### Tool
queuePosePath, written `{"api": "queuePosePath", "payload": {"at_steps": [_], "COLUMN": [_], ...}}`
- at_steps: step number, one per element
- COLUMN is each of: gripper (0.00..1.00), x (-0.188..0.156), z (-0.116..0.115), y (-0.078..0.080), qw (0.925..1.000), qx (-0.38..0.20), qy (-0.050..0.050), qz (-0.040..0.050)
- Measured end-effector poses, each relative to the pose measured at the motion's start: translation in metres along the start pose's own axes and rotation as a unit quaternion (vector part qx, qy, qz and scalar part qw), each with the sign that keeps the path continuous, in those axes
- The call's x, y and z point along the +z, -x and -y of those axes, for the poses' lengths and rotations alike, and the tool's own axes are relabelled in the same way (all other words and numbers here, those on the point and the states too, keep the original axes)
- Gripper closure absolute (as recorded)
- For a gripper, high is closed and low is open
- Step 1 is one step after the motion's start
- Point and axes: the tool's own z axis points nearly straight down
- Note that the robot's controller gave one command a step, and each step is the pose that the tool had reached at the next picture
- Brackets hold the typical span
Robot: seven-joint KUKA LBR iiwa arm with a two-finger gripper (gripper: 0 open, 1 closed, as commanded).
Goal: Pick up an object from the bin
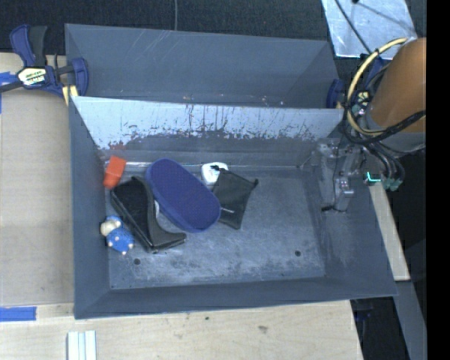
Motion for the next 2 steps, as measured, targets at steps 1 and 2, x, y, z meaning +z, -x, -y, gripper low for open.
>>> {"api": "queuePosePath", "payload": {"at_steps": [1,2], "gripper": [0.00,0.00], "x": [0.032,0.116], "z": [-0.056,-0.112], "y": [-0.013,-0.004], "qw": [0.9994,1.0000], "qx": [-0.034,0.004], "qy": [0.001,0.001], "qz": [0.0016,0.0008]}}
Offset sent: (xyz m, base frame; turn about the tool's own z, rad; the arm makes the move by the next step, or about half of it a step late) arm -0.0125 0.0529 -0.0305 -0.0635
